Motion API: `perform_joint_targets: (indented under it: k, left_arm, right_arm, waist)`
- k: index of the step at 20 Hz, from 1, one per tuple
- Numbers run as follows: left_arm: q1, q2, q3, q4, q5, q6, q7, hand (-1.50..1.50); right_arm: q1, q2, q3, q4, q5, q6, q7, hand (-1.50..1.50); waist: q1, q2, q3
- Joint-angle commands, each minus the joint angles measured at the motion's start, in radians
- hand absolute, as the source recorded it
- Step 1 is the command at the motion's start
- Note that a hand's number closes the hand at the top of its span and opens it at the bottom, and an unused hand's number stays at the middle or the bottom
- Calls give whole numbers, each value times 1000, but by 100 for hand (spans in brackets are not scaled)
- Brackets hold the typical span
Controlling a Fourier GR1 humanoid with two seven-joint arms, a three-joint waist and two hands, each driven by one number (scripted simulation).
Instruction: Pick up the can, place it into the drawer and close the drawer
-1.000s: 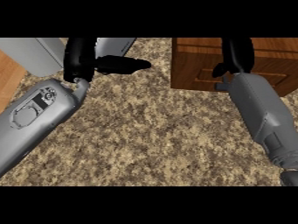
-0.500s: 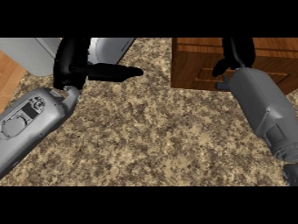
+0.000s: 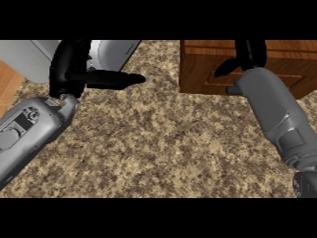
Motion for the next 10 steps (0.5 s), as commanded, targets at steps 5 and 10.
perform_joint_targets:
  k: [5, 10]
  left_arm:
    - [46, 5, 14, -24, -16, 15, -4, -150]
    - [163, 12, 21, -73, -43, 23, -65, -150]
  right_arm:
    - [-85, 128, -207, -52, -263, 71, -78, -150]
    - [-92, 114, -250, -60, -331, 139, -122, -150]
  waist:
    - [2, -17, -2]
    - [-17, -23, -5]
